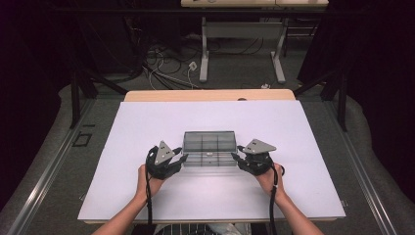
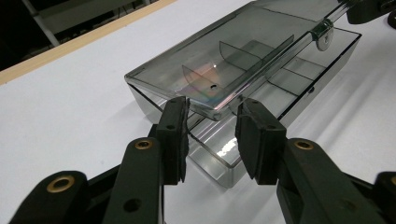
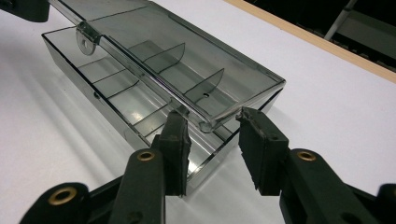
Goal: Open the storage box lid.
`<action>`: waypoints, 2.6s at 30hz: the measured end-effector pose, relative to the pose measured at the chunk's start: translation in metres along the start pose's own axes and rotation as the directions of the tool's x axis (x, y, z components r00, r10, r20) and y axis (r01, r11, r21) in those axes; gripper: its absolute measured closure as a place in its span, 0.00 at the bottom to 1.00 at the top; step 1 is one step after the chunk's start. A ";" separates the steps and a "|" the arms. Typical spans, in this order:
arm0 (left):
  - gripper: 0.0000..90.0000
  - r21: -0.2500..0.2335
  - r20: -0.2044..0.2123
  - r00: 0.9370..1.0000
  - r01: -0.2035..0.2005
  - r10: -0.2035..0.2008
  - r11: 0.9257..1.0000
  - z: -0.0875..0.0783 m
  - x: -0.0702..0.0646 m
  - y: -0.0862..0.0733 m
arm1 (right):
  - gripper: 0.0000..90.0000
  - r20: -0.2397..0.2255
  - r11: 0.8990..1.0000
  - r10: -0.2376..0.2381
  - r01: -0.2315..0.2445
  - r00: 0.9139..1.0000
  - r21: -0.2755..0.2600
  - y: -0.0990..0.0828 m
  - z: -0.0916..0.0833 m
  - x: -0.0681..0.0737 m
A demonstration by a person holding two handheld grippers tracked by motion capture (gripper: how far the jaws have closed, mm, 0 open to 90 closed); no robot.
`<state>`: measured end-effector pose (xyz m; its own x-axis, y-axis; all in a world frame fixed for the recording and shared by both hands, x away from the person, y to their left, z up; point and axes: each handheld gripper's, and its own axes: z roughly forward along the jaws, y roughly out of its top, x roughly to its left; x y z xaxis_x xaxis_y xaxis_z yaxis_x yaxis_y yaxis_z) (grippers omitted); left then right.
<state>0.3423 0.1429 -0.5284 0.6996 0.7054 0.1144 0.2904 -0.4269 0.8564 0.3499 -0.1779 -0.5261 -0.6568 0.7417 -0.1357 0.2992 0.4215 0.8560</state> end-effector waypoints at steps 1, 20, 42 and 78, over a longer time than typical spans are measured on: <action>0.70 0.000 -0.003 1.000 -0.005 0.005 1.000 0.000 0.000 0.000 | 0.69 0.000 1.000 -0.004 0.004 1.000 0.002 0.000 0.000 0.000; 0.70 -0.002 -0.026 0.999 -0.021 0.021 1.000 0.001 -0.001 0.007 | 0.69 0.018 0.998 -0.057 0.056 0.998 0.041 0.011 0.000 0.000; 0.72 -0.073 -0.031 0.999 -0.019 0.017 0.997 0.008 0.023 0.040 | 0.73 0.026 0.999 -0.032 0.033 0.999 -0.025 0.045 0.008 -0.022; 0.80 -0.074 -0.056 0.993 0.104 -0.108 0.992 0.049 0.056 0.040 | 0.87 0.087 0.987 0.154 -0.150 0.984 -0.059 0.049 0.043 -0.051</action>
<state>0.4253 0.1377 -0.5118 0.6262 0.7781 0.0493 0.3123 -0.3083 0.8986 0.4275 -0.1726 -0.4987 -0.5397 0.8407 -0.0449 0.3525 0.2741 0.8948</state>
